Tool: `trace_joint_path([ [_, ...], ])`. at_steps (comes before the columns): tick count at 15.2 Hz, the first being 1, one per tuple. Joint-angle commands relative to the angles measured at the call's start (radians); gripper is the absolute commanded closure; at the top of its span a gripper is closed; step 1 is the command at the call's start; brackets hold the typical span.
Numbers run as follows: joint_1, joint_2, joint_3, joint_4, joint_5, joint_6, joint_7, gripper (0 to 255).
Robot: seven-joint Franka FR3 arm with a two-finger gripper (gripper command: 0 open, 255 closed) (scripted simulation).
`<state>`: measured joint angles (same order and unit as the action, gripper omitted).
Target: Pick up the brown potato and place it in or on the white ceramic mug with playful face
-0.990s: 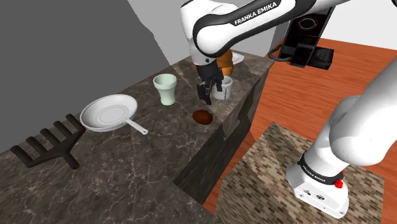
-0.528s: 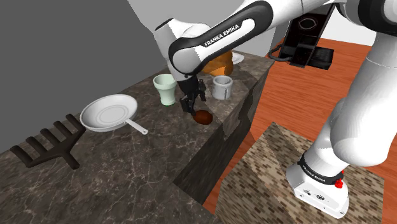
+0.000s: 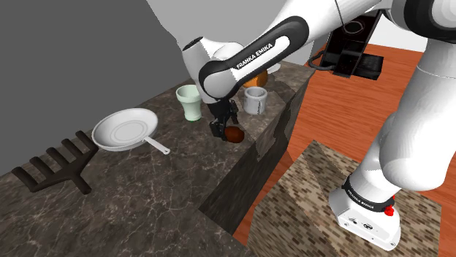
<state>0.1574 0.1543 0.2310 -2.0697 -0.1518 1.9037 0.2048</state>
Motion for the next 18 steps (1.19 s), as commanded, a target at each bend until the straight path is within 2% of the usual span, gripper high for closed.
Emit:
trace_joint_path([
  [1, 0.0, 0.001, 0.0, -0.004, -0.001, 0.005, 0.0, 0],
  [6, 0.0, 0.001, 0.0, -0.004, -0.001, 0.005, 0.0, 0],
  [7, 0.0, 0.001, 0.0, -0.004, -0.001, 0.005, 0.0, 255],
  [16, 0.0, 0.001, 0.0, -0.004, -0.001, 0.005, 0.0, 255],
  [18, -0.001, -0.014, 0.0, 0.007, 0.004, -0.019, -0.005, 255],
])
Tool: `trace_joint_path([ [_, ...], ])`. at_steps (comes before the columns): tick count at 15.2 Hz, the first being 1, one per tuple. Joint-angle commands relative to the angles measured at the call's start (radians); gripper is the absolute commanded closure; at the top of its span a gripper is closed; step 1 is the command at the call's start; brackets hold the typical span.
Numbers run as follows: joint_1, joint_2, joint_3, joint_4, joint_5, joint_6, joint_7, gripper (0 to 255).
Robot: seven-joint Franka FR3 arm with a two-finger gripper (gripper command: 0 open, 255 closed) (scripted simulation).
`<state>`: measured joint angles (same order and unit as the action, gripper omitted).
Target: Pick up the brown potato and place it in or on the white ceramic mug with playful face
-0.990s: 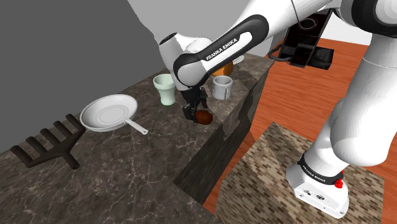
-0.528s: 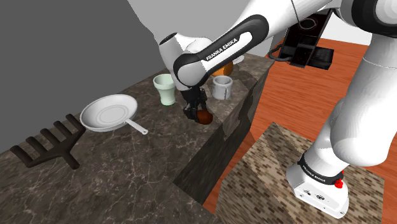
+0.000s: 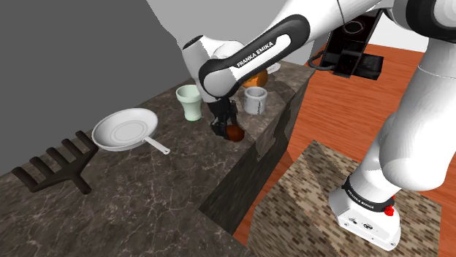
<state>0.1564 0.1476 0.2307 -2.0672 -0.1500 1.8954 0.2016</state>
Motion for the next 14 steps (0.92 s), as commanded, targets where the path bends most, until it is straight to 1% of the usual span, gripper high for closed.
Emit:
trace_joint_path([
  [1, 0.0, -0.013, 0.001, 0.01, 0.004, -0.023, -0.004, 255],
  [14, -0.001, -0.082, 0.003, 0.107, 0.025, -0.184, -0.033, 255],
])
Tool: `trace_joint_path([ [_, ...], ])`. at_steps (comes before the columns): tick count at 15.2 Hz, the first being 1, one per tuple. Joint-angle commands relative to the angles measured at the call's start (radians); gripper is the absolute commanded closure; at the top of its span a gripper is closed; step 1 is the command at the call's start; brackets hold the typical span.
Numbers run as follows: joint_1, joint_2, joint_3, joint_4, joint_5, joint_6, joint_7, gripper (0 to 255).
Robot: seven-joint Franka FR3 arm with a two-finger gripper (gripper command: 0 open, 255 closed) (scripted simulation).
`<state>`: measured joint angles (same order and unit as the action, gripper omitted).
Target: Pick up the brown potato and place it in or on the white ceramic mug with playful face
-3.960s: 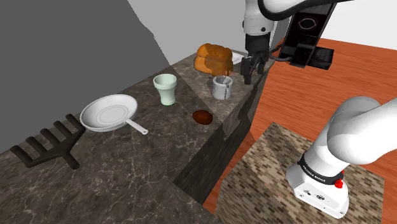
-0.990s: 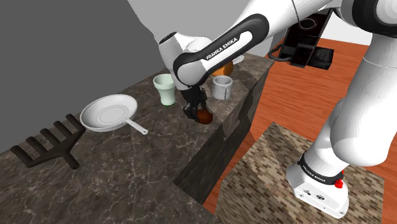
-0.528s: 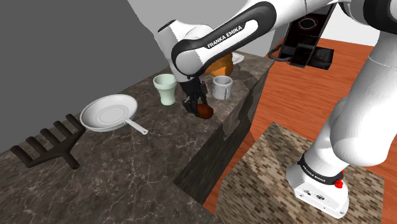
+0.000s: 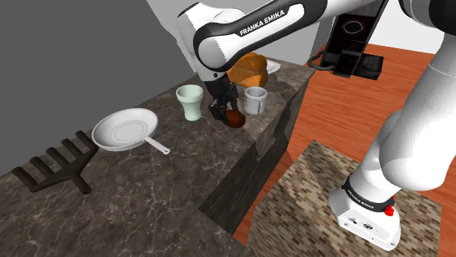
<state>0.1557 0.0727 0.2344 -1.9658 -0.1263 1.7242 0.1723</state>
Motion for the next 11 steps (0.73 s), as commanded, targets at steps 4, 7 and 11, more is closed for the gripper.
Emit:
trace_joint_path([
  [4, -0.001, -0.022, 0.0, 0.042, 0.006, -0.063, -0.011, 255],
  [7, -0.001, -0.03, 0.0, 0.073, 0.008, -0.102, -0.016, 255],
  [11, -0.001, -0.039, 0.0, 0.117, 0.01, -0.153, -0.022, 255],
])
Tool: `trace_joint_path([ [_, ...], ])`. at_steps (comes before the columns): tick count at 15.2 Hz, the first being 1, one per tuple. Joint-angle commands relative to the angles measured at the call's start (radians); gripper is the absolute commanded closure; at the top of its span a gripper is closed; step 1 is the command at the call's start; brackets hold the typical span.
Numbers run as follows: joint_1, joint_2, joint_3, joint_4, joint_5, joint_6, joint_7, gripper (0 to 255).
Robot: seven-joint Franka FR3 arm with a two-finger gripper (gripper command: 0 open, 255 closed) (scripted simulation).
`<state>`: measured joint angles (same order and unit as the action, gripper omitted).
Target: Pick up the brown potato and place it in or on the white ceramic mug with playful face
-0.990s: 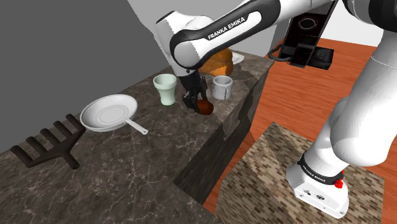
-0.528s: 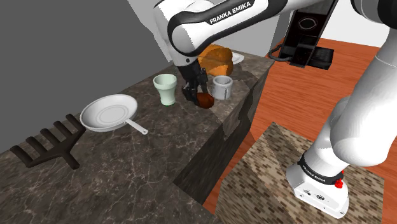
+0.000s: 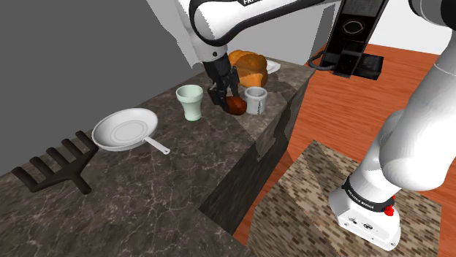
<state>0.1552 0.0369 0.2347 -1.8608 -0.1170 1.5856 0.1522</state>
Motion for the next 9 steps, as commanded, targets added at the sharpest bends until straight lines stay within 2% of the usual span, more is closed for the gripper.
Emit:
trace_joint_path([
  [1, 0.0, -0.005, 0.0, 0.023, 0.001, -0.028, -0.004, 255],
  [6, 0.0, -0.009, 0.0, 0.078, 0.002, -0.087, -0.01, 255],
  [9, -0.036, -0.022, -0.034, 0.07, -0.016, -0.083, -0.08, 255],
])
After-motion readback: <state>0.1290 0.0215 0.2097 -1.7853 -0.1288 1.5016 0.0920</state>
